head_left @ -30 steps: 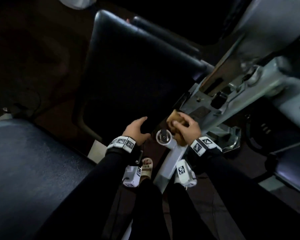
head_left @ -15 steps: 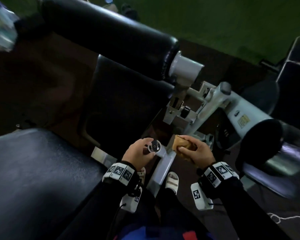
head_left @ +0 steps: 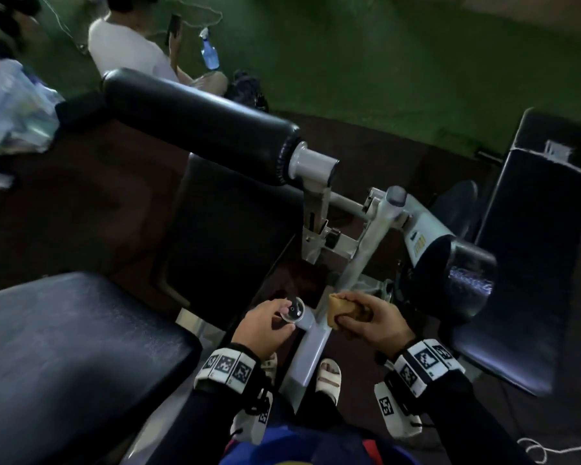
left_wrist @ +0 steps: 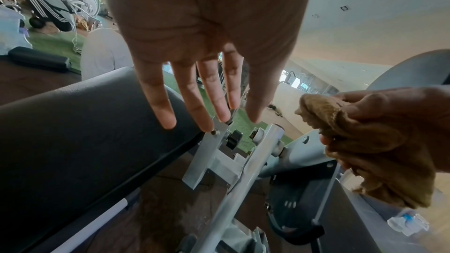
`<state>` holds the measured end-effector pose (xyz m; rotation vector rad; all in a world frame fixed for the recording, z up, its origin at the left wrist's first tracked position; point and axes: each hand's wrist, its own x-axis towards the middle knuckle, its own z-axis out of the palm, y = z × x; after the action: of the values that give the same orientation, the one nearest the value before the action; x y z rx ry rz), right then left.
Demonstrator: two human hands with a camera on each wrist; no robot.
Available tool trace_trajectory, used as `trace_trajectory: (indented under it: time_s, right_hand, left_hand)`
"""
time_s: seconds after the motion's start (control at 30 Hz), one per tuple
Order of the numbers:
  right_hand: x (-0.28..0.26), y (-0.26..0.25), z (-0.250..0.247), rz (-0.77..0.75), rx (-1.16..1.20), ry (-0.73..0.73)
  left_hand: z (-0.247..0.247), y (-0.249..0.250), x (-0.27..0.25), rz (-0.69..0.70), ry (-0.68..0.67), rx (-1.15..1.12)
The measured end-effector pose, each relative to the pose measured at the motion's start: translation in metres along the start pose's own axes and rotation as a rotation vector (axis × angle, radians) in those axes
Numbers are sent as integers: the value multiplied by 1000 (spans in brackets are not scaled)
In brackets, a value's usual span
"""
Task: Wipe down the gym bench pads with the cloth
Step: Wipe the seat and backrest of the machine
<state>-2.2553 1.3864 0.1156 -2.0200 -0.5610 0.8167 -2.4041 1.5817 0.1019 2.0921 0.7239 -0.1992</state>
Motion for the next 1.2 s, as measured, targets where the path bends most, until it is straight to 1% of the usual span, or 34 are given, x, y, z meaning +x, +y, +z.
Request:
trace_trajectory:
  time_s: [0.13,0.23,0.43,0.57,0.67,0.77,0.97,1.07,1.2]
  right_hand:
    - [-4,1,-7,-55,-6,1]
    - [-2,-1,-11,-74,-32,-31]
    - [6,-11,-10,-88,-136,-159]
    - [12,-26,2,-118,-203,-235]
    - [12,-40,15,-175,-241,-301]
    - [8,-51,36,-259,-262,-367]
    - [-13,-67,88,-387,-256,-555]
    - [-34,-72,114,-449,-311,-644]
    - [-70,-73,144,-496,-365,-751]
  left_hand:
    - [2,7,-5,-20,41,-1]
    - [3,11,-10,-23,72,15]
    - [3,17,-24,-45,184,-59]
    - [-1,13,-43,-108,258,-77]
    - [-5,5,-64,-172,276,-103]
    - [-7,-7,-91,-266,308,-115]
    - [2,-40,-163,-412,473,-250]
    - [13,-56,-208,-481,529,-301]
    - [38,-74,-272,-592,590,-300]
